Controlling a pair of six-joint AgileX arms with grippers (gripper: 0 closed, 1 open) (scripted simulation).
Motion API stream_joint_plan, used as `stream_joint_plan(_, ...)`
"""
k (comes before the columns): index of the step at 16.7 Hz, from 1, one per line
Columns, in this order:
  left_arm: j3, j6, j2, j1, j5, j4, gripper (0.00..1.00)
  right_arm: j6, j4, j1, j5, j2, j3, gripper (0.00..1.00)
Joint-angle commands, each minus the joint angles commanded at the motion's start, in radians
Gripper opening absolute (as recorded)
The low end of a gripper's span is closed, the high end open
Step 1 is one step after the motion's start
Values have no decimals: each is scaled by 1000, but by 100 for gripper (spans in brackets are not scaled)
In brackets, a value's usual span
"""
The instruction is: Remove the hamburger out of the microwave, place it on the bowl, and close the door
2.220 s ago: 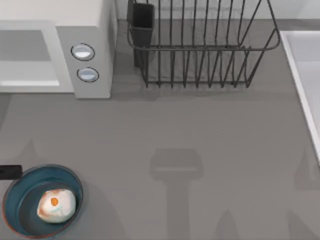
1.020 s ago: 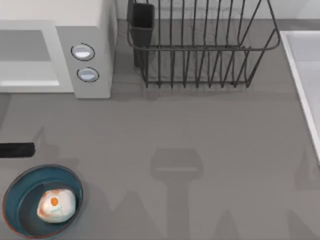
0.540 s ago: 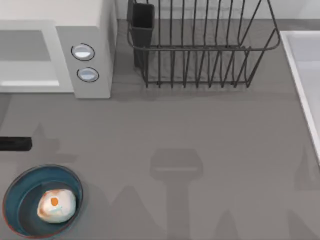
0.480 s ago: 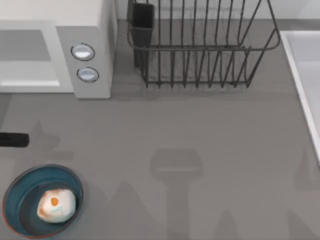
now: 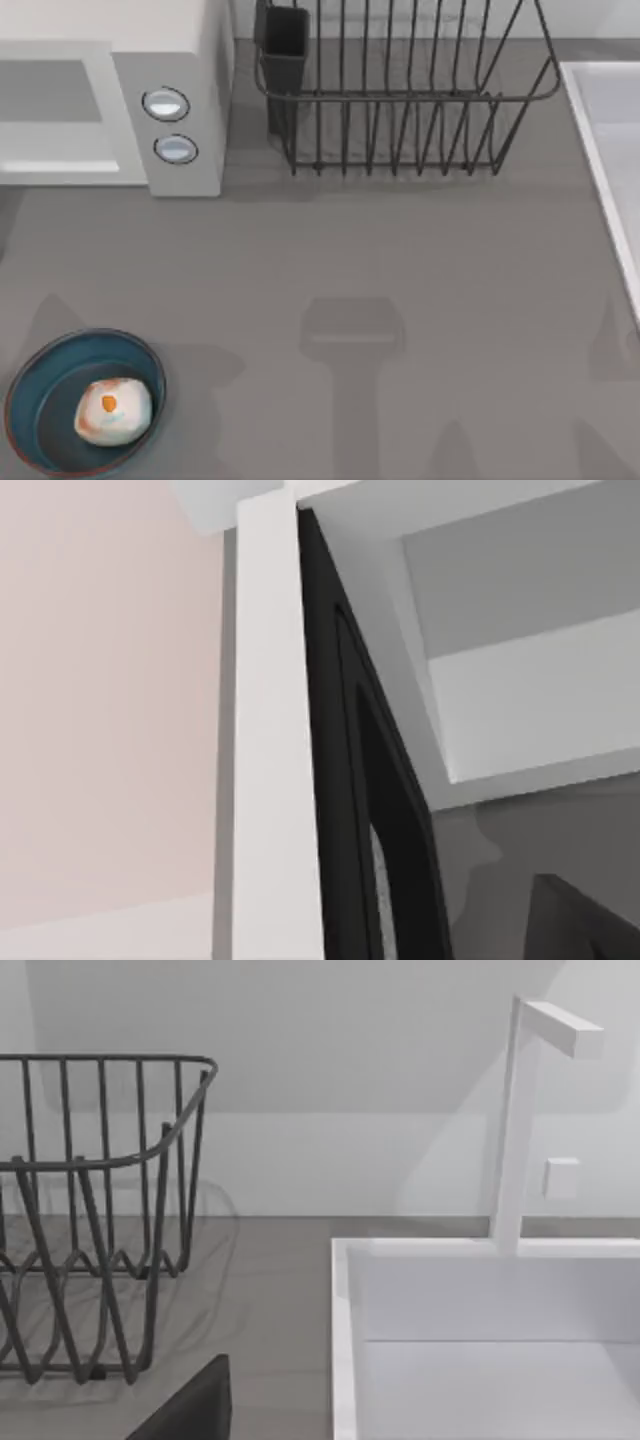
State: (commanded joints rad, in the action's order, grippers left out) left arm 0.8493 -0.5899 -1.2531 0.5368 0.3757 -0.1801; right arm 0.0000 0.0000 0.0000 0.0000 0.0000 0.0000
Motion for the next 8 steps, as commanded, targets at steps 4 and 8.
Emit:
stream_joint_plan(4, 323, -190, -309, 312, 181, -299, 0, 0, 0, 0, 0, 0, 0, 100)
stream_joint_plan(8, 500, -299, -475, 471, 268, -523, 0, 0, 0, 0, 0, 0, 0, 100)
